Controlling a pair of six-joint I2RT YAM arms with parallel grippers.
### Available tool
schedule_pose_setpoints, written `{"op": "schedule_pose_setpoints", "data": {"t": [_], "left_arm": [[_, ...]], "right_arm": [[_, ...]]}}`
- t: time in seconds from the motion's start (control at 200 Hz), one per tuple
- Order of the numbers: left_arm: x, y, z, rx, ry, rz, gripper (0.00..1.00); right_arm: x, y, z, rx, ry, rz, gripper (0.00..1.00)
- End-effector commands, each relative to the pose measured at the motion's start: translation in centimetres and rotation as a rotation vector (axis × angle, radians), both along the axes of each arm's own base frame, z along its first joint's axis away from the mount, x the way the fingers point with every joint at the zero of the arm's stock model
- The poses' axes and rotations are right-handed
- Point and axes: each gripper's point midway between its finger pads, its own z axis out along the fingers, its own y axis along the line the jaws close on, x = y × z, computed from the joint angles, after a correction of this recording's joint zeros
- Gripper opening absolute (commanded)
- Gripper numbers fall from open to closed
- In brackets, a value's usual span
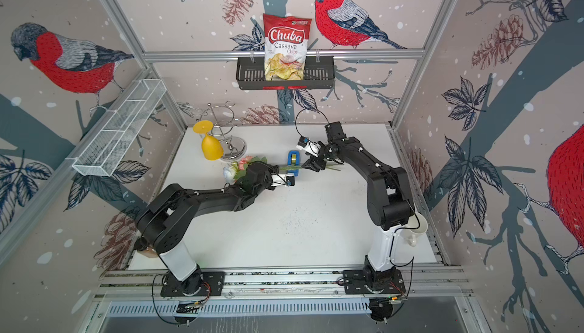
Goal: Wrap bouquets with tape
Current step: Wrap the tape around the bouquet.
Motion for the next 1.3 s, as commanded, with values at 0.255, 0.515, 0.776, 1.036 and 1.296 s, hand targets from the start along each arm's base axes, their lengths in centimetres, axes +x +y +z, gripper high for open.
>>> {"op": "schedule_pose_setpoints", "data": {"t": [0.255, 0.515, 0.776, 1.036, 1.296], "left_arm": [[0.9, -0.5, 3.8, -0.041, -0.173, -0.006, 0.00], [0.9, -0.7, 3.0, -0.017, -0.161, -0.016, 0.00], [0.5, -1.0, 2.5, -0.023, -0.126, -0.033, 0.00], [-1.8, -1.5, 2.2, -0.089, 0.032, -0.097, 0.21], [-5.2, -0.9, 2.9, -0.145, 0.220, -0.163, 0.34]], "right_arm": [[0.0, 0.7, -2.8, -0.063, 0.136, 0.059, 0.67], [0.2, 0.9, -2.7, -0.063, 0.138, 0.070, 0.46], [0.0, 0.9, -3.0, -0.084, 0.124, 0.082, 0.00], [-0.1, 0.3, -3.0, -0.098, -0.002, 0.081, 0.00], [0.3, -0.1, -3.8, -0.136, -0.138, 0.079, 0.00]]}}
